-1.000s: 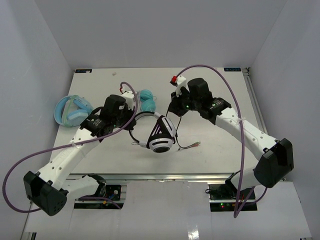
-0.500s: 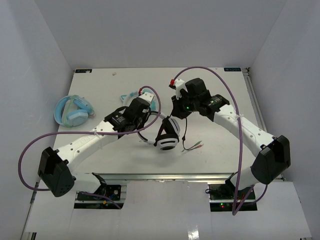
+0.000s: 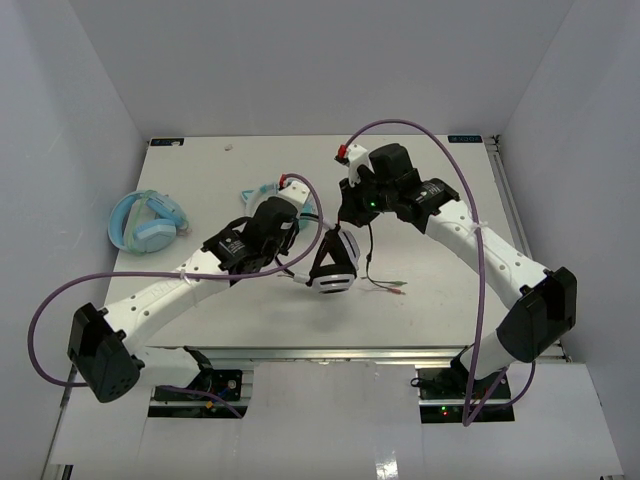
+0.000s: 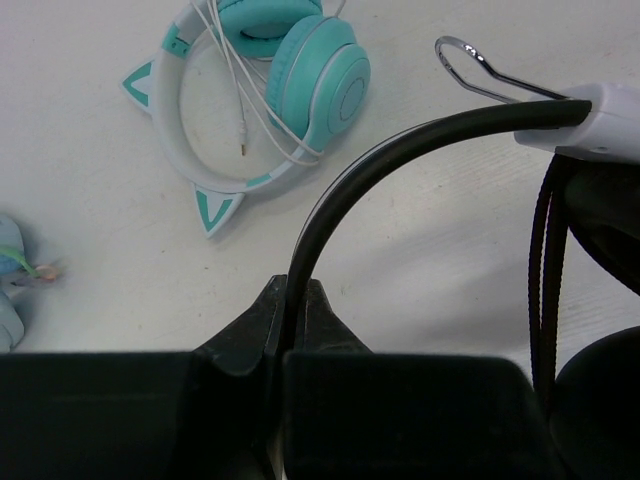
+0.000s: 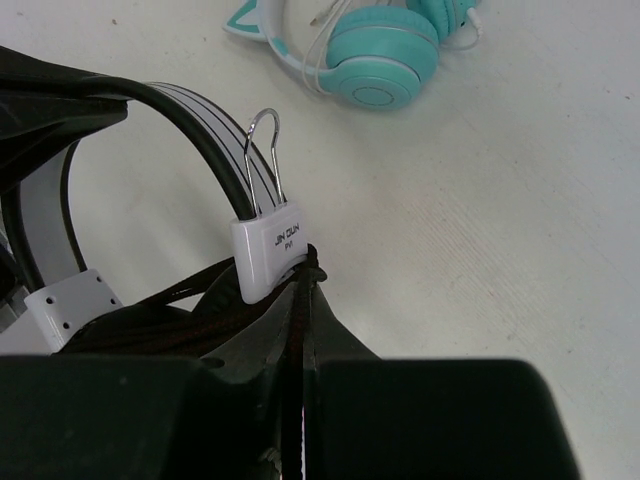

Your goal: Wrap the headphones

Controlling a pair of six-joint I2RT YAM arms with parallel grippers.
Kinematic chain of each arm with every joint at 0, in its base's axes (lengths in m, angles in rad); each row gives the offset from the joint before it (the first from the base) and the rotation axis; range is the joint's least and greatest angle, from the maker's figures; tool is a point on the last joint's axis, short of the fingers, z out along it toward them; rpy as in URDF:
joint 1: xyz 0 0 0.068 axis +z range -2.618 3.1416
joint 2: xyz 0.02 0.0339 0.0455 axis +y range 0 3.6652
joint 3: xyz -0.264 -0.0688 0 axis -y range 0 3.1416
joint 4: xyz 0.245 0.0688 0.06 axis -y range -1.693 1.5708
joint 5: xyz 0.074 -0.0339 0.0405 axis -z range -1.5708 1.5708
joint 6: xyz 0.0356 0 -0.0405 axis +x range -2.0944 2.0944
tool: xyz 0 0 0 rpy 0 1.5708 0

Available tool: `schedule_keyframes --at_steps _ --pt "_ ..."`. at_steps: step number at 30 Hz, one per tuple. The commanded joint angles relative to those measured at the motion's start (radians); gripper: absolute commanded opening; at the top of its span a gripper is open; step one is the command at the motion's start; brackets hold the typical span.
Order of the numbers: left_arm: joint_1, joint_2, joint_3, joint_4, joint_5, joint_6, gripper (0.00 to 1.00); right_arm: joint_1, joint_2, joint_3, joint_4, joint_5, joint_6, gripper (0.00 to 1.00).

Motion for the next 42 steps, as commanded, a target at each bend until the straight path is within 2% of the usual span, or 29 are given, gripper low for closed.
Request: schedule_keyframes --at_steps 1,6,11,19,25,32,42 --pt "-0.004 0.022 -0.012 0.005 -0.079 0.016 0.0 -0.009 -0.003 0.062 0.052 -0.053 0.005 0.08" --pt "0.0 0.09 0.052 -0.059 -0.186 -0.054 0.0 -0.009 -0.034 0.012 0.066 -0.095 0.005 0.09" --pt "0.004 0.15 0.121 -0.141 -0.243 -0.165 0.0 -0.007 -0.058 -0.041 0.105 -0.205 0.027 0.11" --pt "0.03 0.195 0.173 -0.219 -0.269 -0.318 0.0 0.012 -0.1 -0.185 0.239 -0.322 0.094 0.11" --pt "0.08 0.177 0.192 -0.224 -0.211 -0.438 0.0 0.059 -0.17 -0.347 0.417 -0.333 0.176 0.08" --pt "0.108 0.157 0.177 -0.185 -0.168 -0.506 0.0 0.158 -0.236 -0.459 0.584 -0.312 0.259 0.08" --pt "0.124 0.125 0.156 -0.193 -0.204 -0.584 0.0 0.275 -0.293 -0.547 0.681 -0.204 0.309 0.09"
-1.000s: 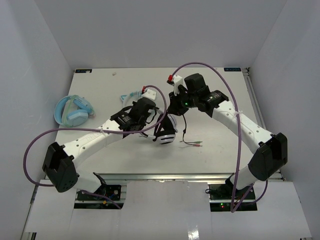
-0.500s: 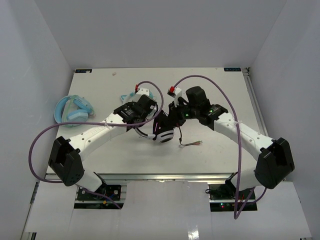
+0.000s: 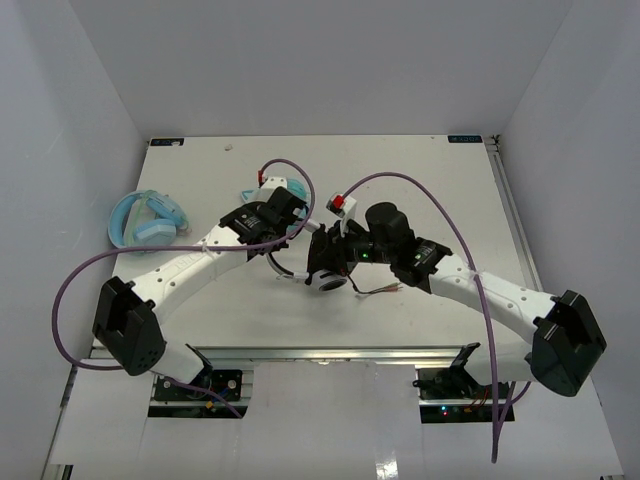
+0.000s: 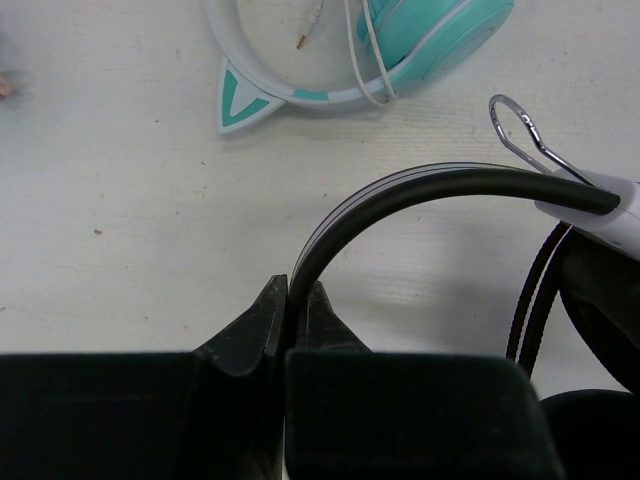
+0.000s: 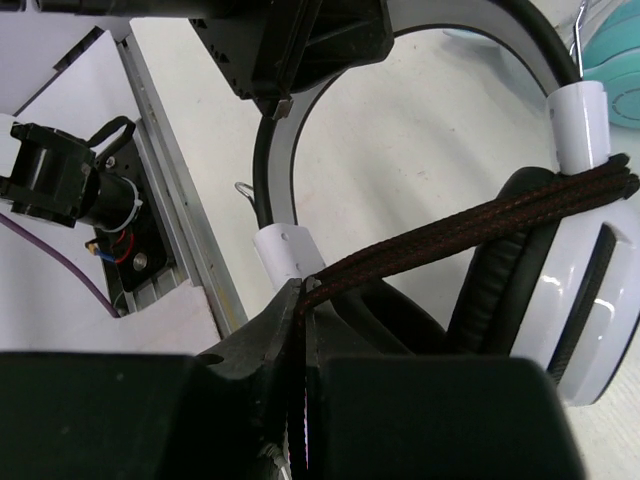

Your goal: Wrap the headphones

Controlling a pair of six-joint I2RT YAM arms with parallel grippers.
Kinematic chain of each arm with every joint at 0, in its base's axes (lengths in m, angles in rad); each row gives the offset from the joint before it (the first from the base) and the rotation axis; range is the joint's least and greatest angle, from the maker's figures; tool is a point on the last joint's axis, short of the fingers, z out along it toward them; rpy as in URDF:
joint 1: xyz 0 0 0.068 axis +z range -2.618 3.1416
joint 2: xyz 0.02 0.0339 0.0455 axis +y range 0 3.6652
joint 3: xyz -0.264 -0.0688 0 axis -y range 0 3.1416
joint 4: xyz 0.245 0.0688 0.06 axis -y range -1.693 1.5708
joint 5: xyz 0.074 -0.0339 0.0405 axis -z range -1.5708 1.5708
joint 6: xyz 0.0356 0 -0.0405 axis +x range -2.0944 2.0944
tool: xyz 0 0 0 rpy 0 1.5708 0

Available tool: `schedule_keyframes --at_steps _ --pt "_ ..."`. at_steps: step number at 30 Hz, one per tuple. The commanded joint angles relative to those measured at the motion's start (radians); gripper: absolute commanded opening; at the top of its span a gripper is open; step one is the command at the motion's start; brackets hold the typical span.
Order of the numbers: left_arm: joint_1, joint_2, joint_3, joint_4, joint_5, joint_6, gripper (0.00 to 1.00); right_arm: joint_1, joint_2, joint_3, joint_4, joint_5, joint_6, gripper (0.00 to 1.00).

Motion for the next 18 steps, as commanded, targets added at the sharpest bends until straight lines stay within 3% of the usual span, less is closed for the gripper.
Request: schedule_keyframes --at_steps 1,18 --pt "0.047 -0.066 0.005 0.09 -0.096 -0.122 0.0 0.077 -0.075 -0.036 0.125 -0.071 0.055 0.09" --pt "0.053 -0.153 -0.024 0.109 -0.028 -0.184 0.0 0.178 -0.091 -0.117 0.216 0.011 0.059 0.13"
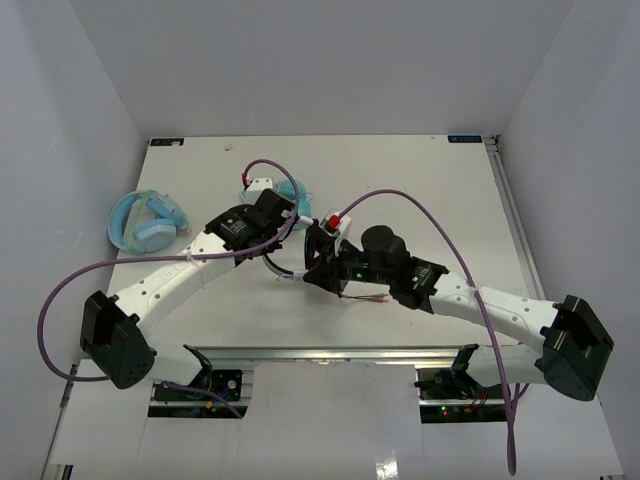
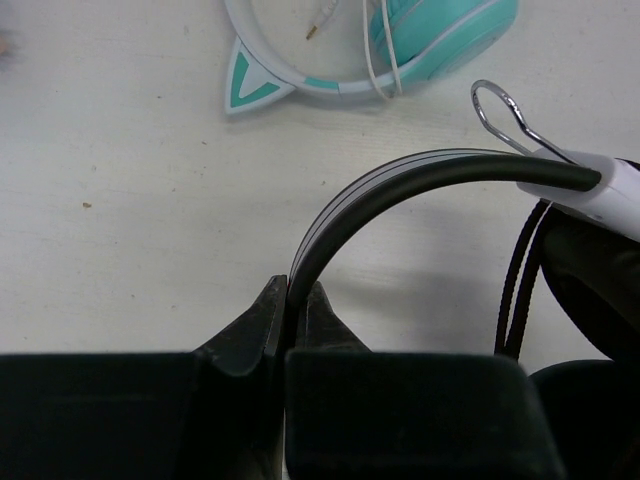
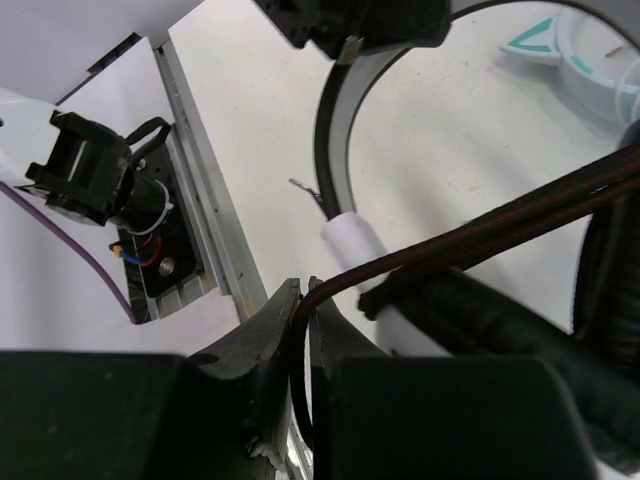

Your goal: Wrap the headphones

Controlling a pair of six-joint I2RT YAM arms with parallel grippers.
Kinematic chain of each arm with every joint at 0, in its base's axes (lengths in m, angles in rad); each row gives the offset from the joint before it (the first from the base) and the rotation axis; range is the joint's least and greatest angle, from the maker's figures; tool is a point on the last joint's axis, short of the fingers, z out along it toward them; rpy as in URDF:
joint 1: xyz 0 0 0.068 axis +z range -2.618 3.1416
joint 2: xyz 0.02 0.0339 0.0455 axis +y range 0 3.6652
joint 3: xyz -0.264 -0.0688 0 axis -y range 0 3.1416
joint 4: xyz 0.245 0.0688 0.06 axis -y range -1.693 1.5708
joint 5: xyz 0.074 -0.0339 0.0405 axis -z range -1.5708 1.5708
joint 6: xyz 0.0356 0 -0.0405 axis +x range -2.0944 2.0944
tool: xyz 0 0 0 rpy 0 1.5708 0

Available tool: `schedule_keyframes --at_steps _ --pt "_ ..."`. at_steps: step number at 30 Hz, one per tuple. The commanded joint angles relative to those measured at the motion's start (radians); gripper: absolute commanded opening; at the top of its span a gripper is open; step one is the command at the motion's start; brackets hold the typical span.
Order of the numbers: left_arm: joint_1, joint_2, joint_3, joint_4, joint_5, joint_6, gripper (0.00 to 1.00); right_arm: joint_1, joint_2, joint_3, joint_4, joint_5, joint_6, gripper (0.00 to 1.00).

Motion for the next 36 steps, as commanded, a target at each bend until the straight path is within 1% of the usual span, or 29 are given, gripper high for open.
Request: schedule_keyframes --at_steps 1,4,8,14,16,22,25,28,32,36 --pt "0.034 -0.075 0.013 0.137 -0.053 -0.109 0.0 0.05 -0.034 -0.008 0.071 -0.102 0.013 0.13" --pt "0.033 -0.097 0.021 0.137 -0.037 -0.113 0.0 0.057 -0.022 -0.005 0.075 -0.096 0.011 0.12" --pt "0.033 -0.13 0.026 0.134 -0.02 -0.133 0.0 0.073 -0.003 -0.026 0.083 -0.04 0.0 0.08" --pt "0.033 -0.176 0.021 0.12 -0.022 -0.163 0.0 0.098 -0.001 -0.07 0.077 0.108 -0.016 0.08" --pt "0.033 -0.194 0.018 0.118 -0.019 -0.176 0.0 0.113 -0.002 -0.086 0.08 0.178 -0.019 0.08" --pt "0.033 -0.241 0.013 0.121 0.038 -0.205 0.0 0.176 0.0 -0.118 0.103 0.401 -0.044 0.11" --pt "0.033 -0.256 0.007 0.122 0.043 -0.215 0.0 0.183 -0.002 -0.146 0.143 0.444 -0.051 0.11" --pt "0.033 -0.269 -0.012 0.122 0.014 -0.231 0.0 0.191 0.001 -0.171 0.189 0.496 -0.056 0.13" --pt "0.033 -0.284 -0.029 0.12 0.009 -0.252 0.0 0.2 0.033 -0.18 0.212 0.534 -0.065 0.18" --pt "0.033 -0.296 -0.031 0.121 0.015 -0.258 0.0 0.206 0.064 -0.194 0.244 0.545 -0.077 0.21"
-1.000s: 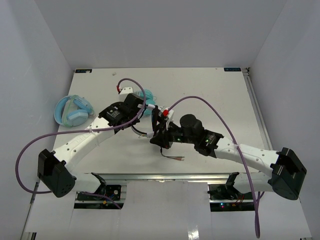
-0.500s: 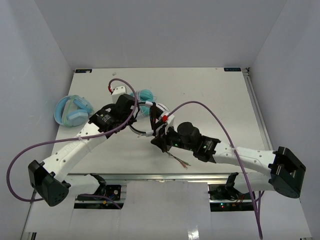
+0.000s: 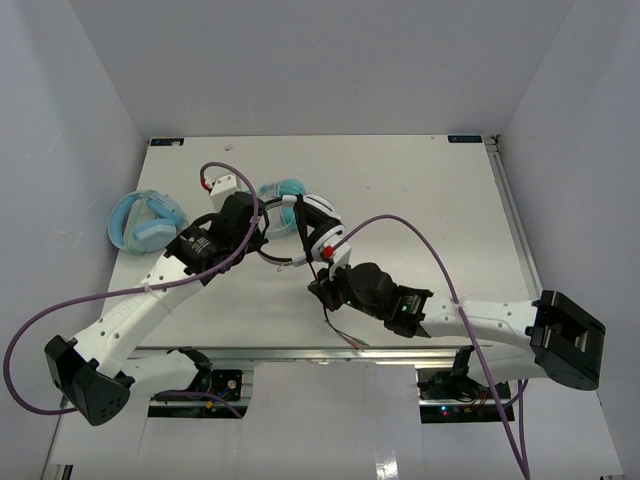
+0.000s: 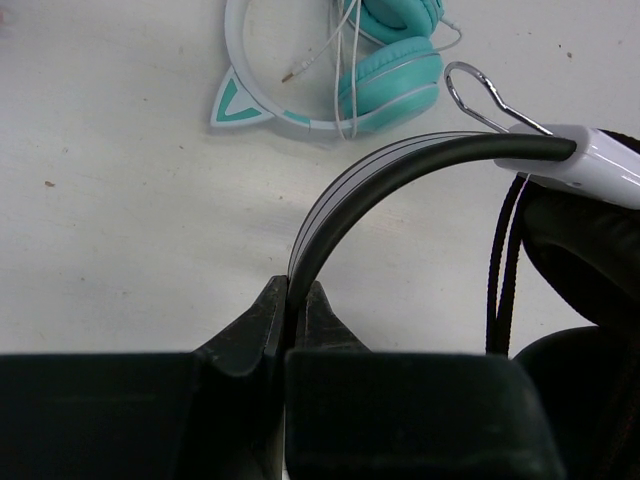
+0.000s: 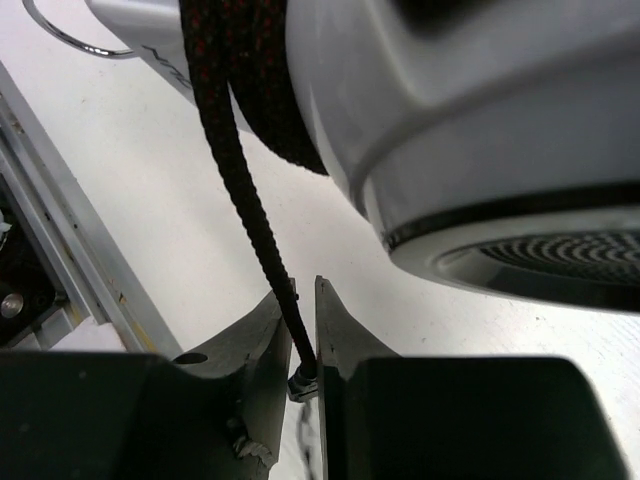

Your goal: Wrap the headphones

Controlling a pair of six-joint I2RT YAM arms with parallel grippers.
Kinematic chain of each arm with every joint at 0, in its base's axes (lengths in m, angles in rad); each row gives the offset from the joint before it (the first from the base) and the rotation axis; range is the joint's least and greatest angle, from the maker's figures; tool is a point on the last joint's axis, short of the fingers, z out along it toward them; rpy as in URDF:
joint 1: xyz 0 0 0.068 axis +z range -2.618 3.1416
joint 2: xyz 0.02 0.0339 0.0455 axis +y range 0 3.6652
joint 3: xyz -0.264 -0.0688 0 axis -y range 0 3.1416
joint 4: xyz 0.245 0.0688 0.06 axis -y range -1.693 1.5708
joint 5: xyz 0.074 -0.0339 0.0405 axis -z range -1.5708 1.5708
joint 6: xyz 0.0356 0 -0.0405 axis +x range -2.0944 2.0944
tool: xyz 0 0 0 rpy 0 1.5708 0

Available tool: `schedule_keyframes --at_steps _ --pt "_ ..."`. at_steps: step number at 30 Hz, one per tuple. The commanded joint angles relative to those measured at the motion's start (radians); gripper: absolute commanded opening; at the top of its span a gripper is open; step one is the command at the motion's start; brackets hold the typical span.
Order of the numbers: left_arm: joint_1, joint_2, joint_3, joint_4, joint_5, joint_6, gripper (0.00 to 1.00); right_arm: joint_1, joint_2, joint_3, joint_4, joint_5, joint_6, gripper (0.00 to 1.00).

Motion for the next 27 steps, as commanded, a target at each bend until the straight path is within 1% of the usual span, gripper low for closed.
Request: schedule_keyframes --at_steps 1,6,10,15,20,27 --pt "0.006 -0.065 0.018 0.105 -0.005 -0.072 0.0 0.013 0.033 -0.027 0.078 0.059 -0.03 0.21" --pt "0.007 -0.073 0.009 0.1 -0.008 -0.071 0.0 0.014 0.059 -0.058 0.16 0.049 -0.032 0.24" --pt "0.006 -0.083 0.0 0.1 -0.009 -0.073 0.0 0.014 0.072 -0.071 0.186 0.052 -0.033 0.31" --pt "0.006 -0.09 -0.007 0.104 -0.006 -0.077 0.0 0.014 0.075 -0.074 0.207 0.061 -0.037 0.36" --pt "0.006 -0.097 -0.013 0.107 -0.005 -0.079 0.0 0.014 0.083 -0.068 0.209 0.078 -0.043 0.36" --pt "0.006 -0.107 -0.008 0.105 -0.006 -0.075 0.0 0.014 0.124 -0.081 0.242 0.058 -0.037 0.37"
